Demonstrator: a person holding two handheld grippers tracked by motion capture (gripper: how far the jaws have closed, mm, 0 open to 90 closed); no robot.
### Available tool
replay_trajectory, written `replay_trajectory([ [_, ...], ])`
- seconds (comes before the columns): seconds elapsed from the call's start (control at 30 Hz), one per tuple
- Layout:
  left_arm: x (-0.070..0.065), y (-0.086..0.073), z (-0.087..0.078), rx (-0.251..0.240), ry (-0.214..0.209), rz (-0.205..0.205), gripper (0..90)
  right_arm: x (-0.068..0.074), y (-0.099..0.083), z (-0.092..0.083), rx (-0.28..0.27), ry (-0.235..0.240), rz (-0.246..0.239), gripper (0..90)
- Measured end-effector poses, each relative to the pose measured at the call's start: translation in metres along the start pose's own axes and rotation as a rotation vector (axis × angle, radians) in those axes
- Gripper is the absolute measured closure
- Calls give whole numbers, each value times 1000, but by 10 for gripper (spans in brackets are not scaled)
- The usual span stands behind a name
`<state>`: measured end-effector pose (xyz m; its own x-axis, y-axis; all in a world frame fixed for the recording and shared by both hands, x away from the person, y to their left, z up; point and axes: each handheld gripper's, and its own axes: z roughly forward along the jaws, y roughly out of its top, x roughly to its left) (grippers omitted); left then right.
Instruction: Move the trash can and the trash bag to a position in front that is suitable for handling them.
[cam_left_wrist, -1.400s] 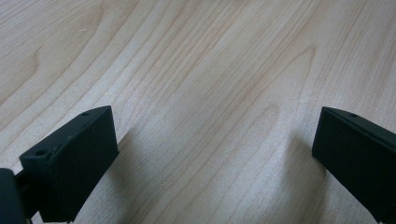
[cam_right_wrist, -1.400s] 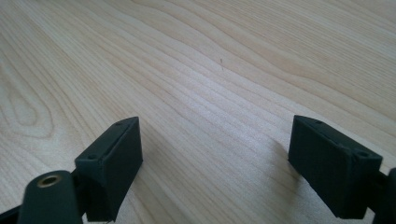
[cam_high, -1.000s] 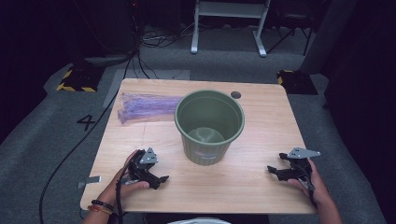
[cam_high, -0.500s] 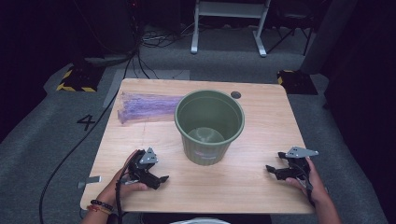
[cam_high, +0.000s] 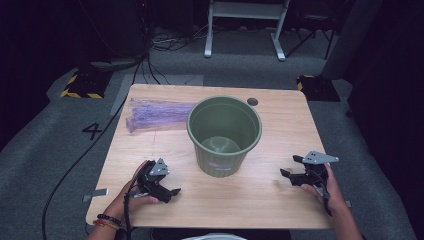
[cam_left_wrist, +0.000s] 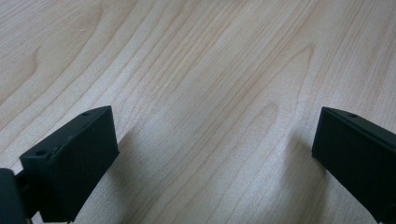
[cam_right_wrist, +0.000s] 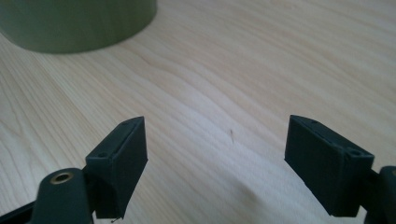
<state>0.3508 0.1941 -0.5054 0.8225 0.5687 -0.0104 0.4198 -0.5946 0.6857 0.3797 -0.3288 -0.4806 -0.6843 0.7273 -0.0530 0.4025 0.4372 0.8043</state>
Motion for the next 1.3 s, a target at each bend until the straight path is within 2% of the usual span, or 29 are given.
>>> replay_trajectory([
  [0.1,0,0,0,0,0,0,0,1,10,4,-20,2,-22,210],
  [0.27,0,0,0,1,0,-1,0,3,24,14,-45,24,-31,216],
  [0.43,0,0,0,1,0,-1,0,9,39,30,-38,5,-70,264],
  [0.47,0,0,0,1,0,-1,0,9,39,30,-38,5,-70,264],
  [0.5,0,0,0,1,0,-1,0,10,46,36,-50,5,-70,305],
  [0.63,0,0,0,1,0,-1,0,9,55,46,-71,9,-50,328],
  [0.77,0,0,0,1,0,-1,0,9,64,54,-87,47,-53,320],
  [0.8,0,0,0,1,0,-2,0,11,69,59,-89,64,-80,305],
  [0.93,0,0,0,1,0,-1,0,17,76,66,-92,135,-138,270],
  [1.13,0,0,0,1,1,0,0,31,81,73,-94,242,-230,233],
  [1.3,0,0,0,1,1,0,0,42,84,73,-119,308,-254,226],
])
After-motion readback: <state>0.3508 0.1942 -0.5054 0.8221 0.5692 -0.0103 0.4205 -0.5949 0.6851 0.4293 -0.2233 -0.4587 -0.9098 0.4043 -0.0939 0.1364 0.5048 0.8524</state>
